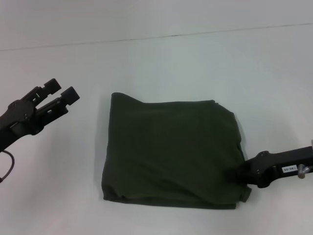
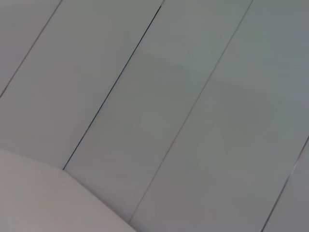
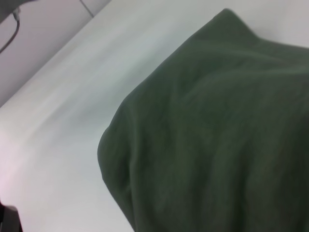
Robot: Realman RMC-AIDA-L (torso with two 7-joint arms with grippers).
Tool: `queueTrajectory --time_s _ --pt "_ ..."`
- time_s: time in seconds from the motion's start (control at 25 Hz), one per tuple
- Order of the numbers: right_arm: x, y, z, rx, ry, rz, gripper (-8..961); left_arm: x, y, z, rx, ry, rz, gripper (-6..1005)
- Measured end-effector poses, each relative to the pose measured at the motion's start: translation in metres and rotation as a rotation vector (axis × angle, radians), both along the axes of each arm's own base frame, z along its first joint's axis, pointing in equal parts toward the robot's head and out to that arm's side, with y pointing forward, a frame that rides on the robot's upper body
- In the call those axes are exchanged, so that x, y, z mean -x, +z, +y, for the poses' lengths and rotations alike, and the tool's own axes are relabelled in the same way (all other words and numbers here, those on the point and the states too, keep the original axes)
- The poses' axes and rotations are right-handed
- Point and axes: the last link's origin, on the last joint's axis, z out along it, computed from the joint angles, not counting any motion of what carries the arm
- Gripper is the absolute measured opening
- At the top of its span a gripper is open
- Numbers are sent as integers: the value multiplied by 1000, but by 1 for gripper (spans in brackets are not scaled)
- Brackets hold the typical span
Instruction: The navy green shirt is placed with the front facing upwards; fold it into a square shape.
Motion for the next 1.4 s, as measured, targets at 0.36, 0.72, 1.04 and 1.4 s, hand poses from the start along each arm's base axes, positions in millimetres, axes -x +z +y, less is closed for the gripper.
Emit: queueTrajectory --time_s 0.36,0.72,1.04,1.4 --pt "8 11 -8 -3 58 71 51 0 0 1 -5 2 -1 963" --pt "5 2 -15 72 58 24 51 0 0 2 -11 1 3 963" --pt "-18 18 -27 42 -8 -7 52 -1 0 2 -11 -1 3 963" --pt "-22 40 -31 -75 -5 78 52 -1 1 2 -14 -3 3 963"
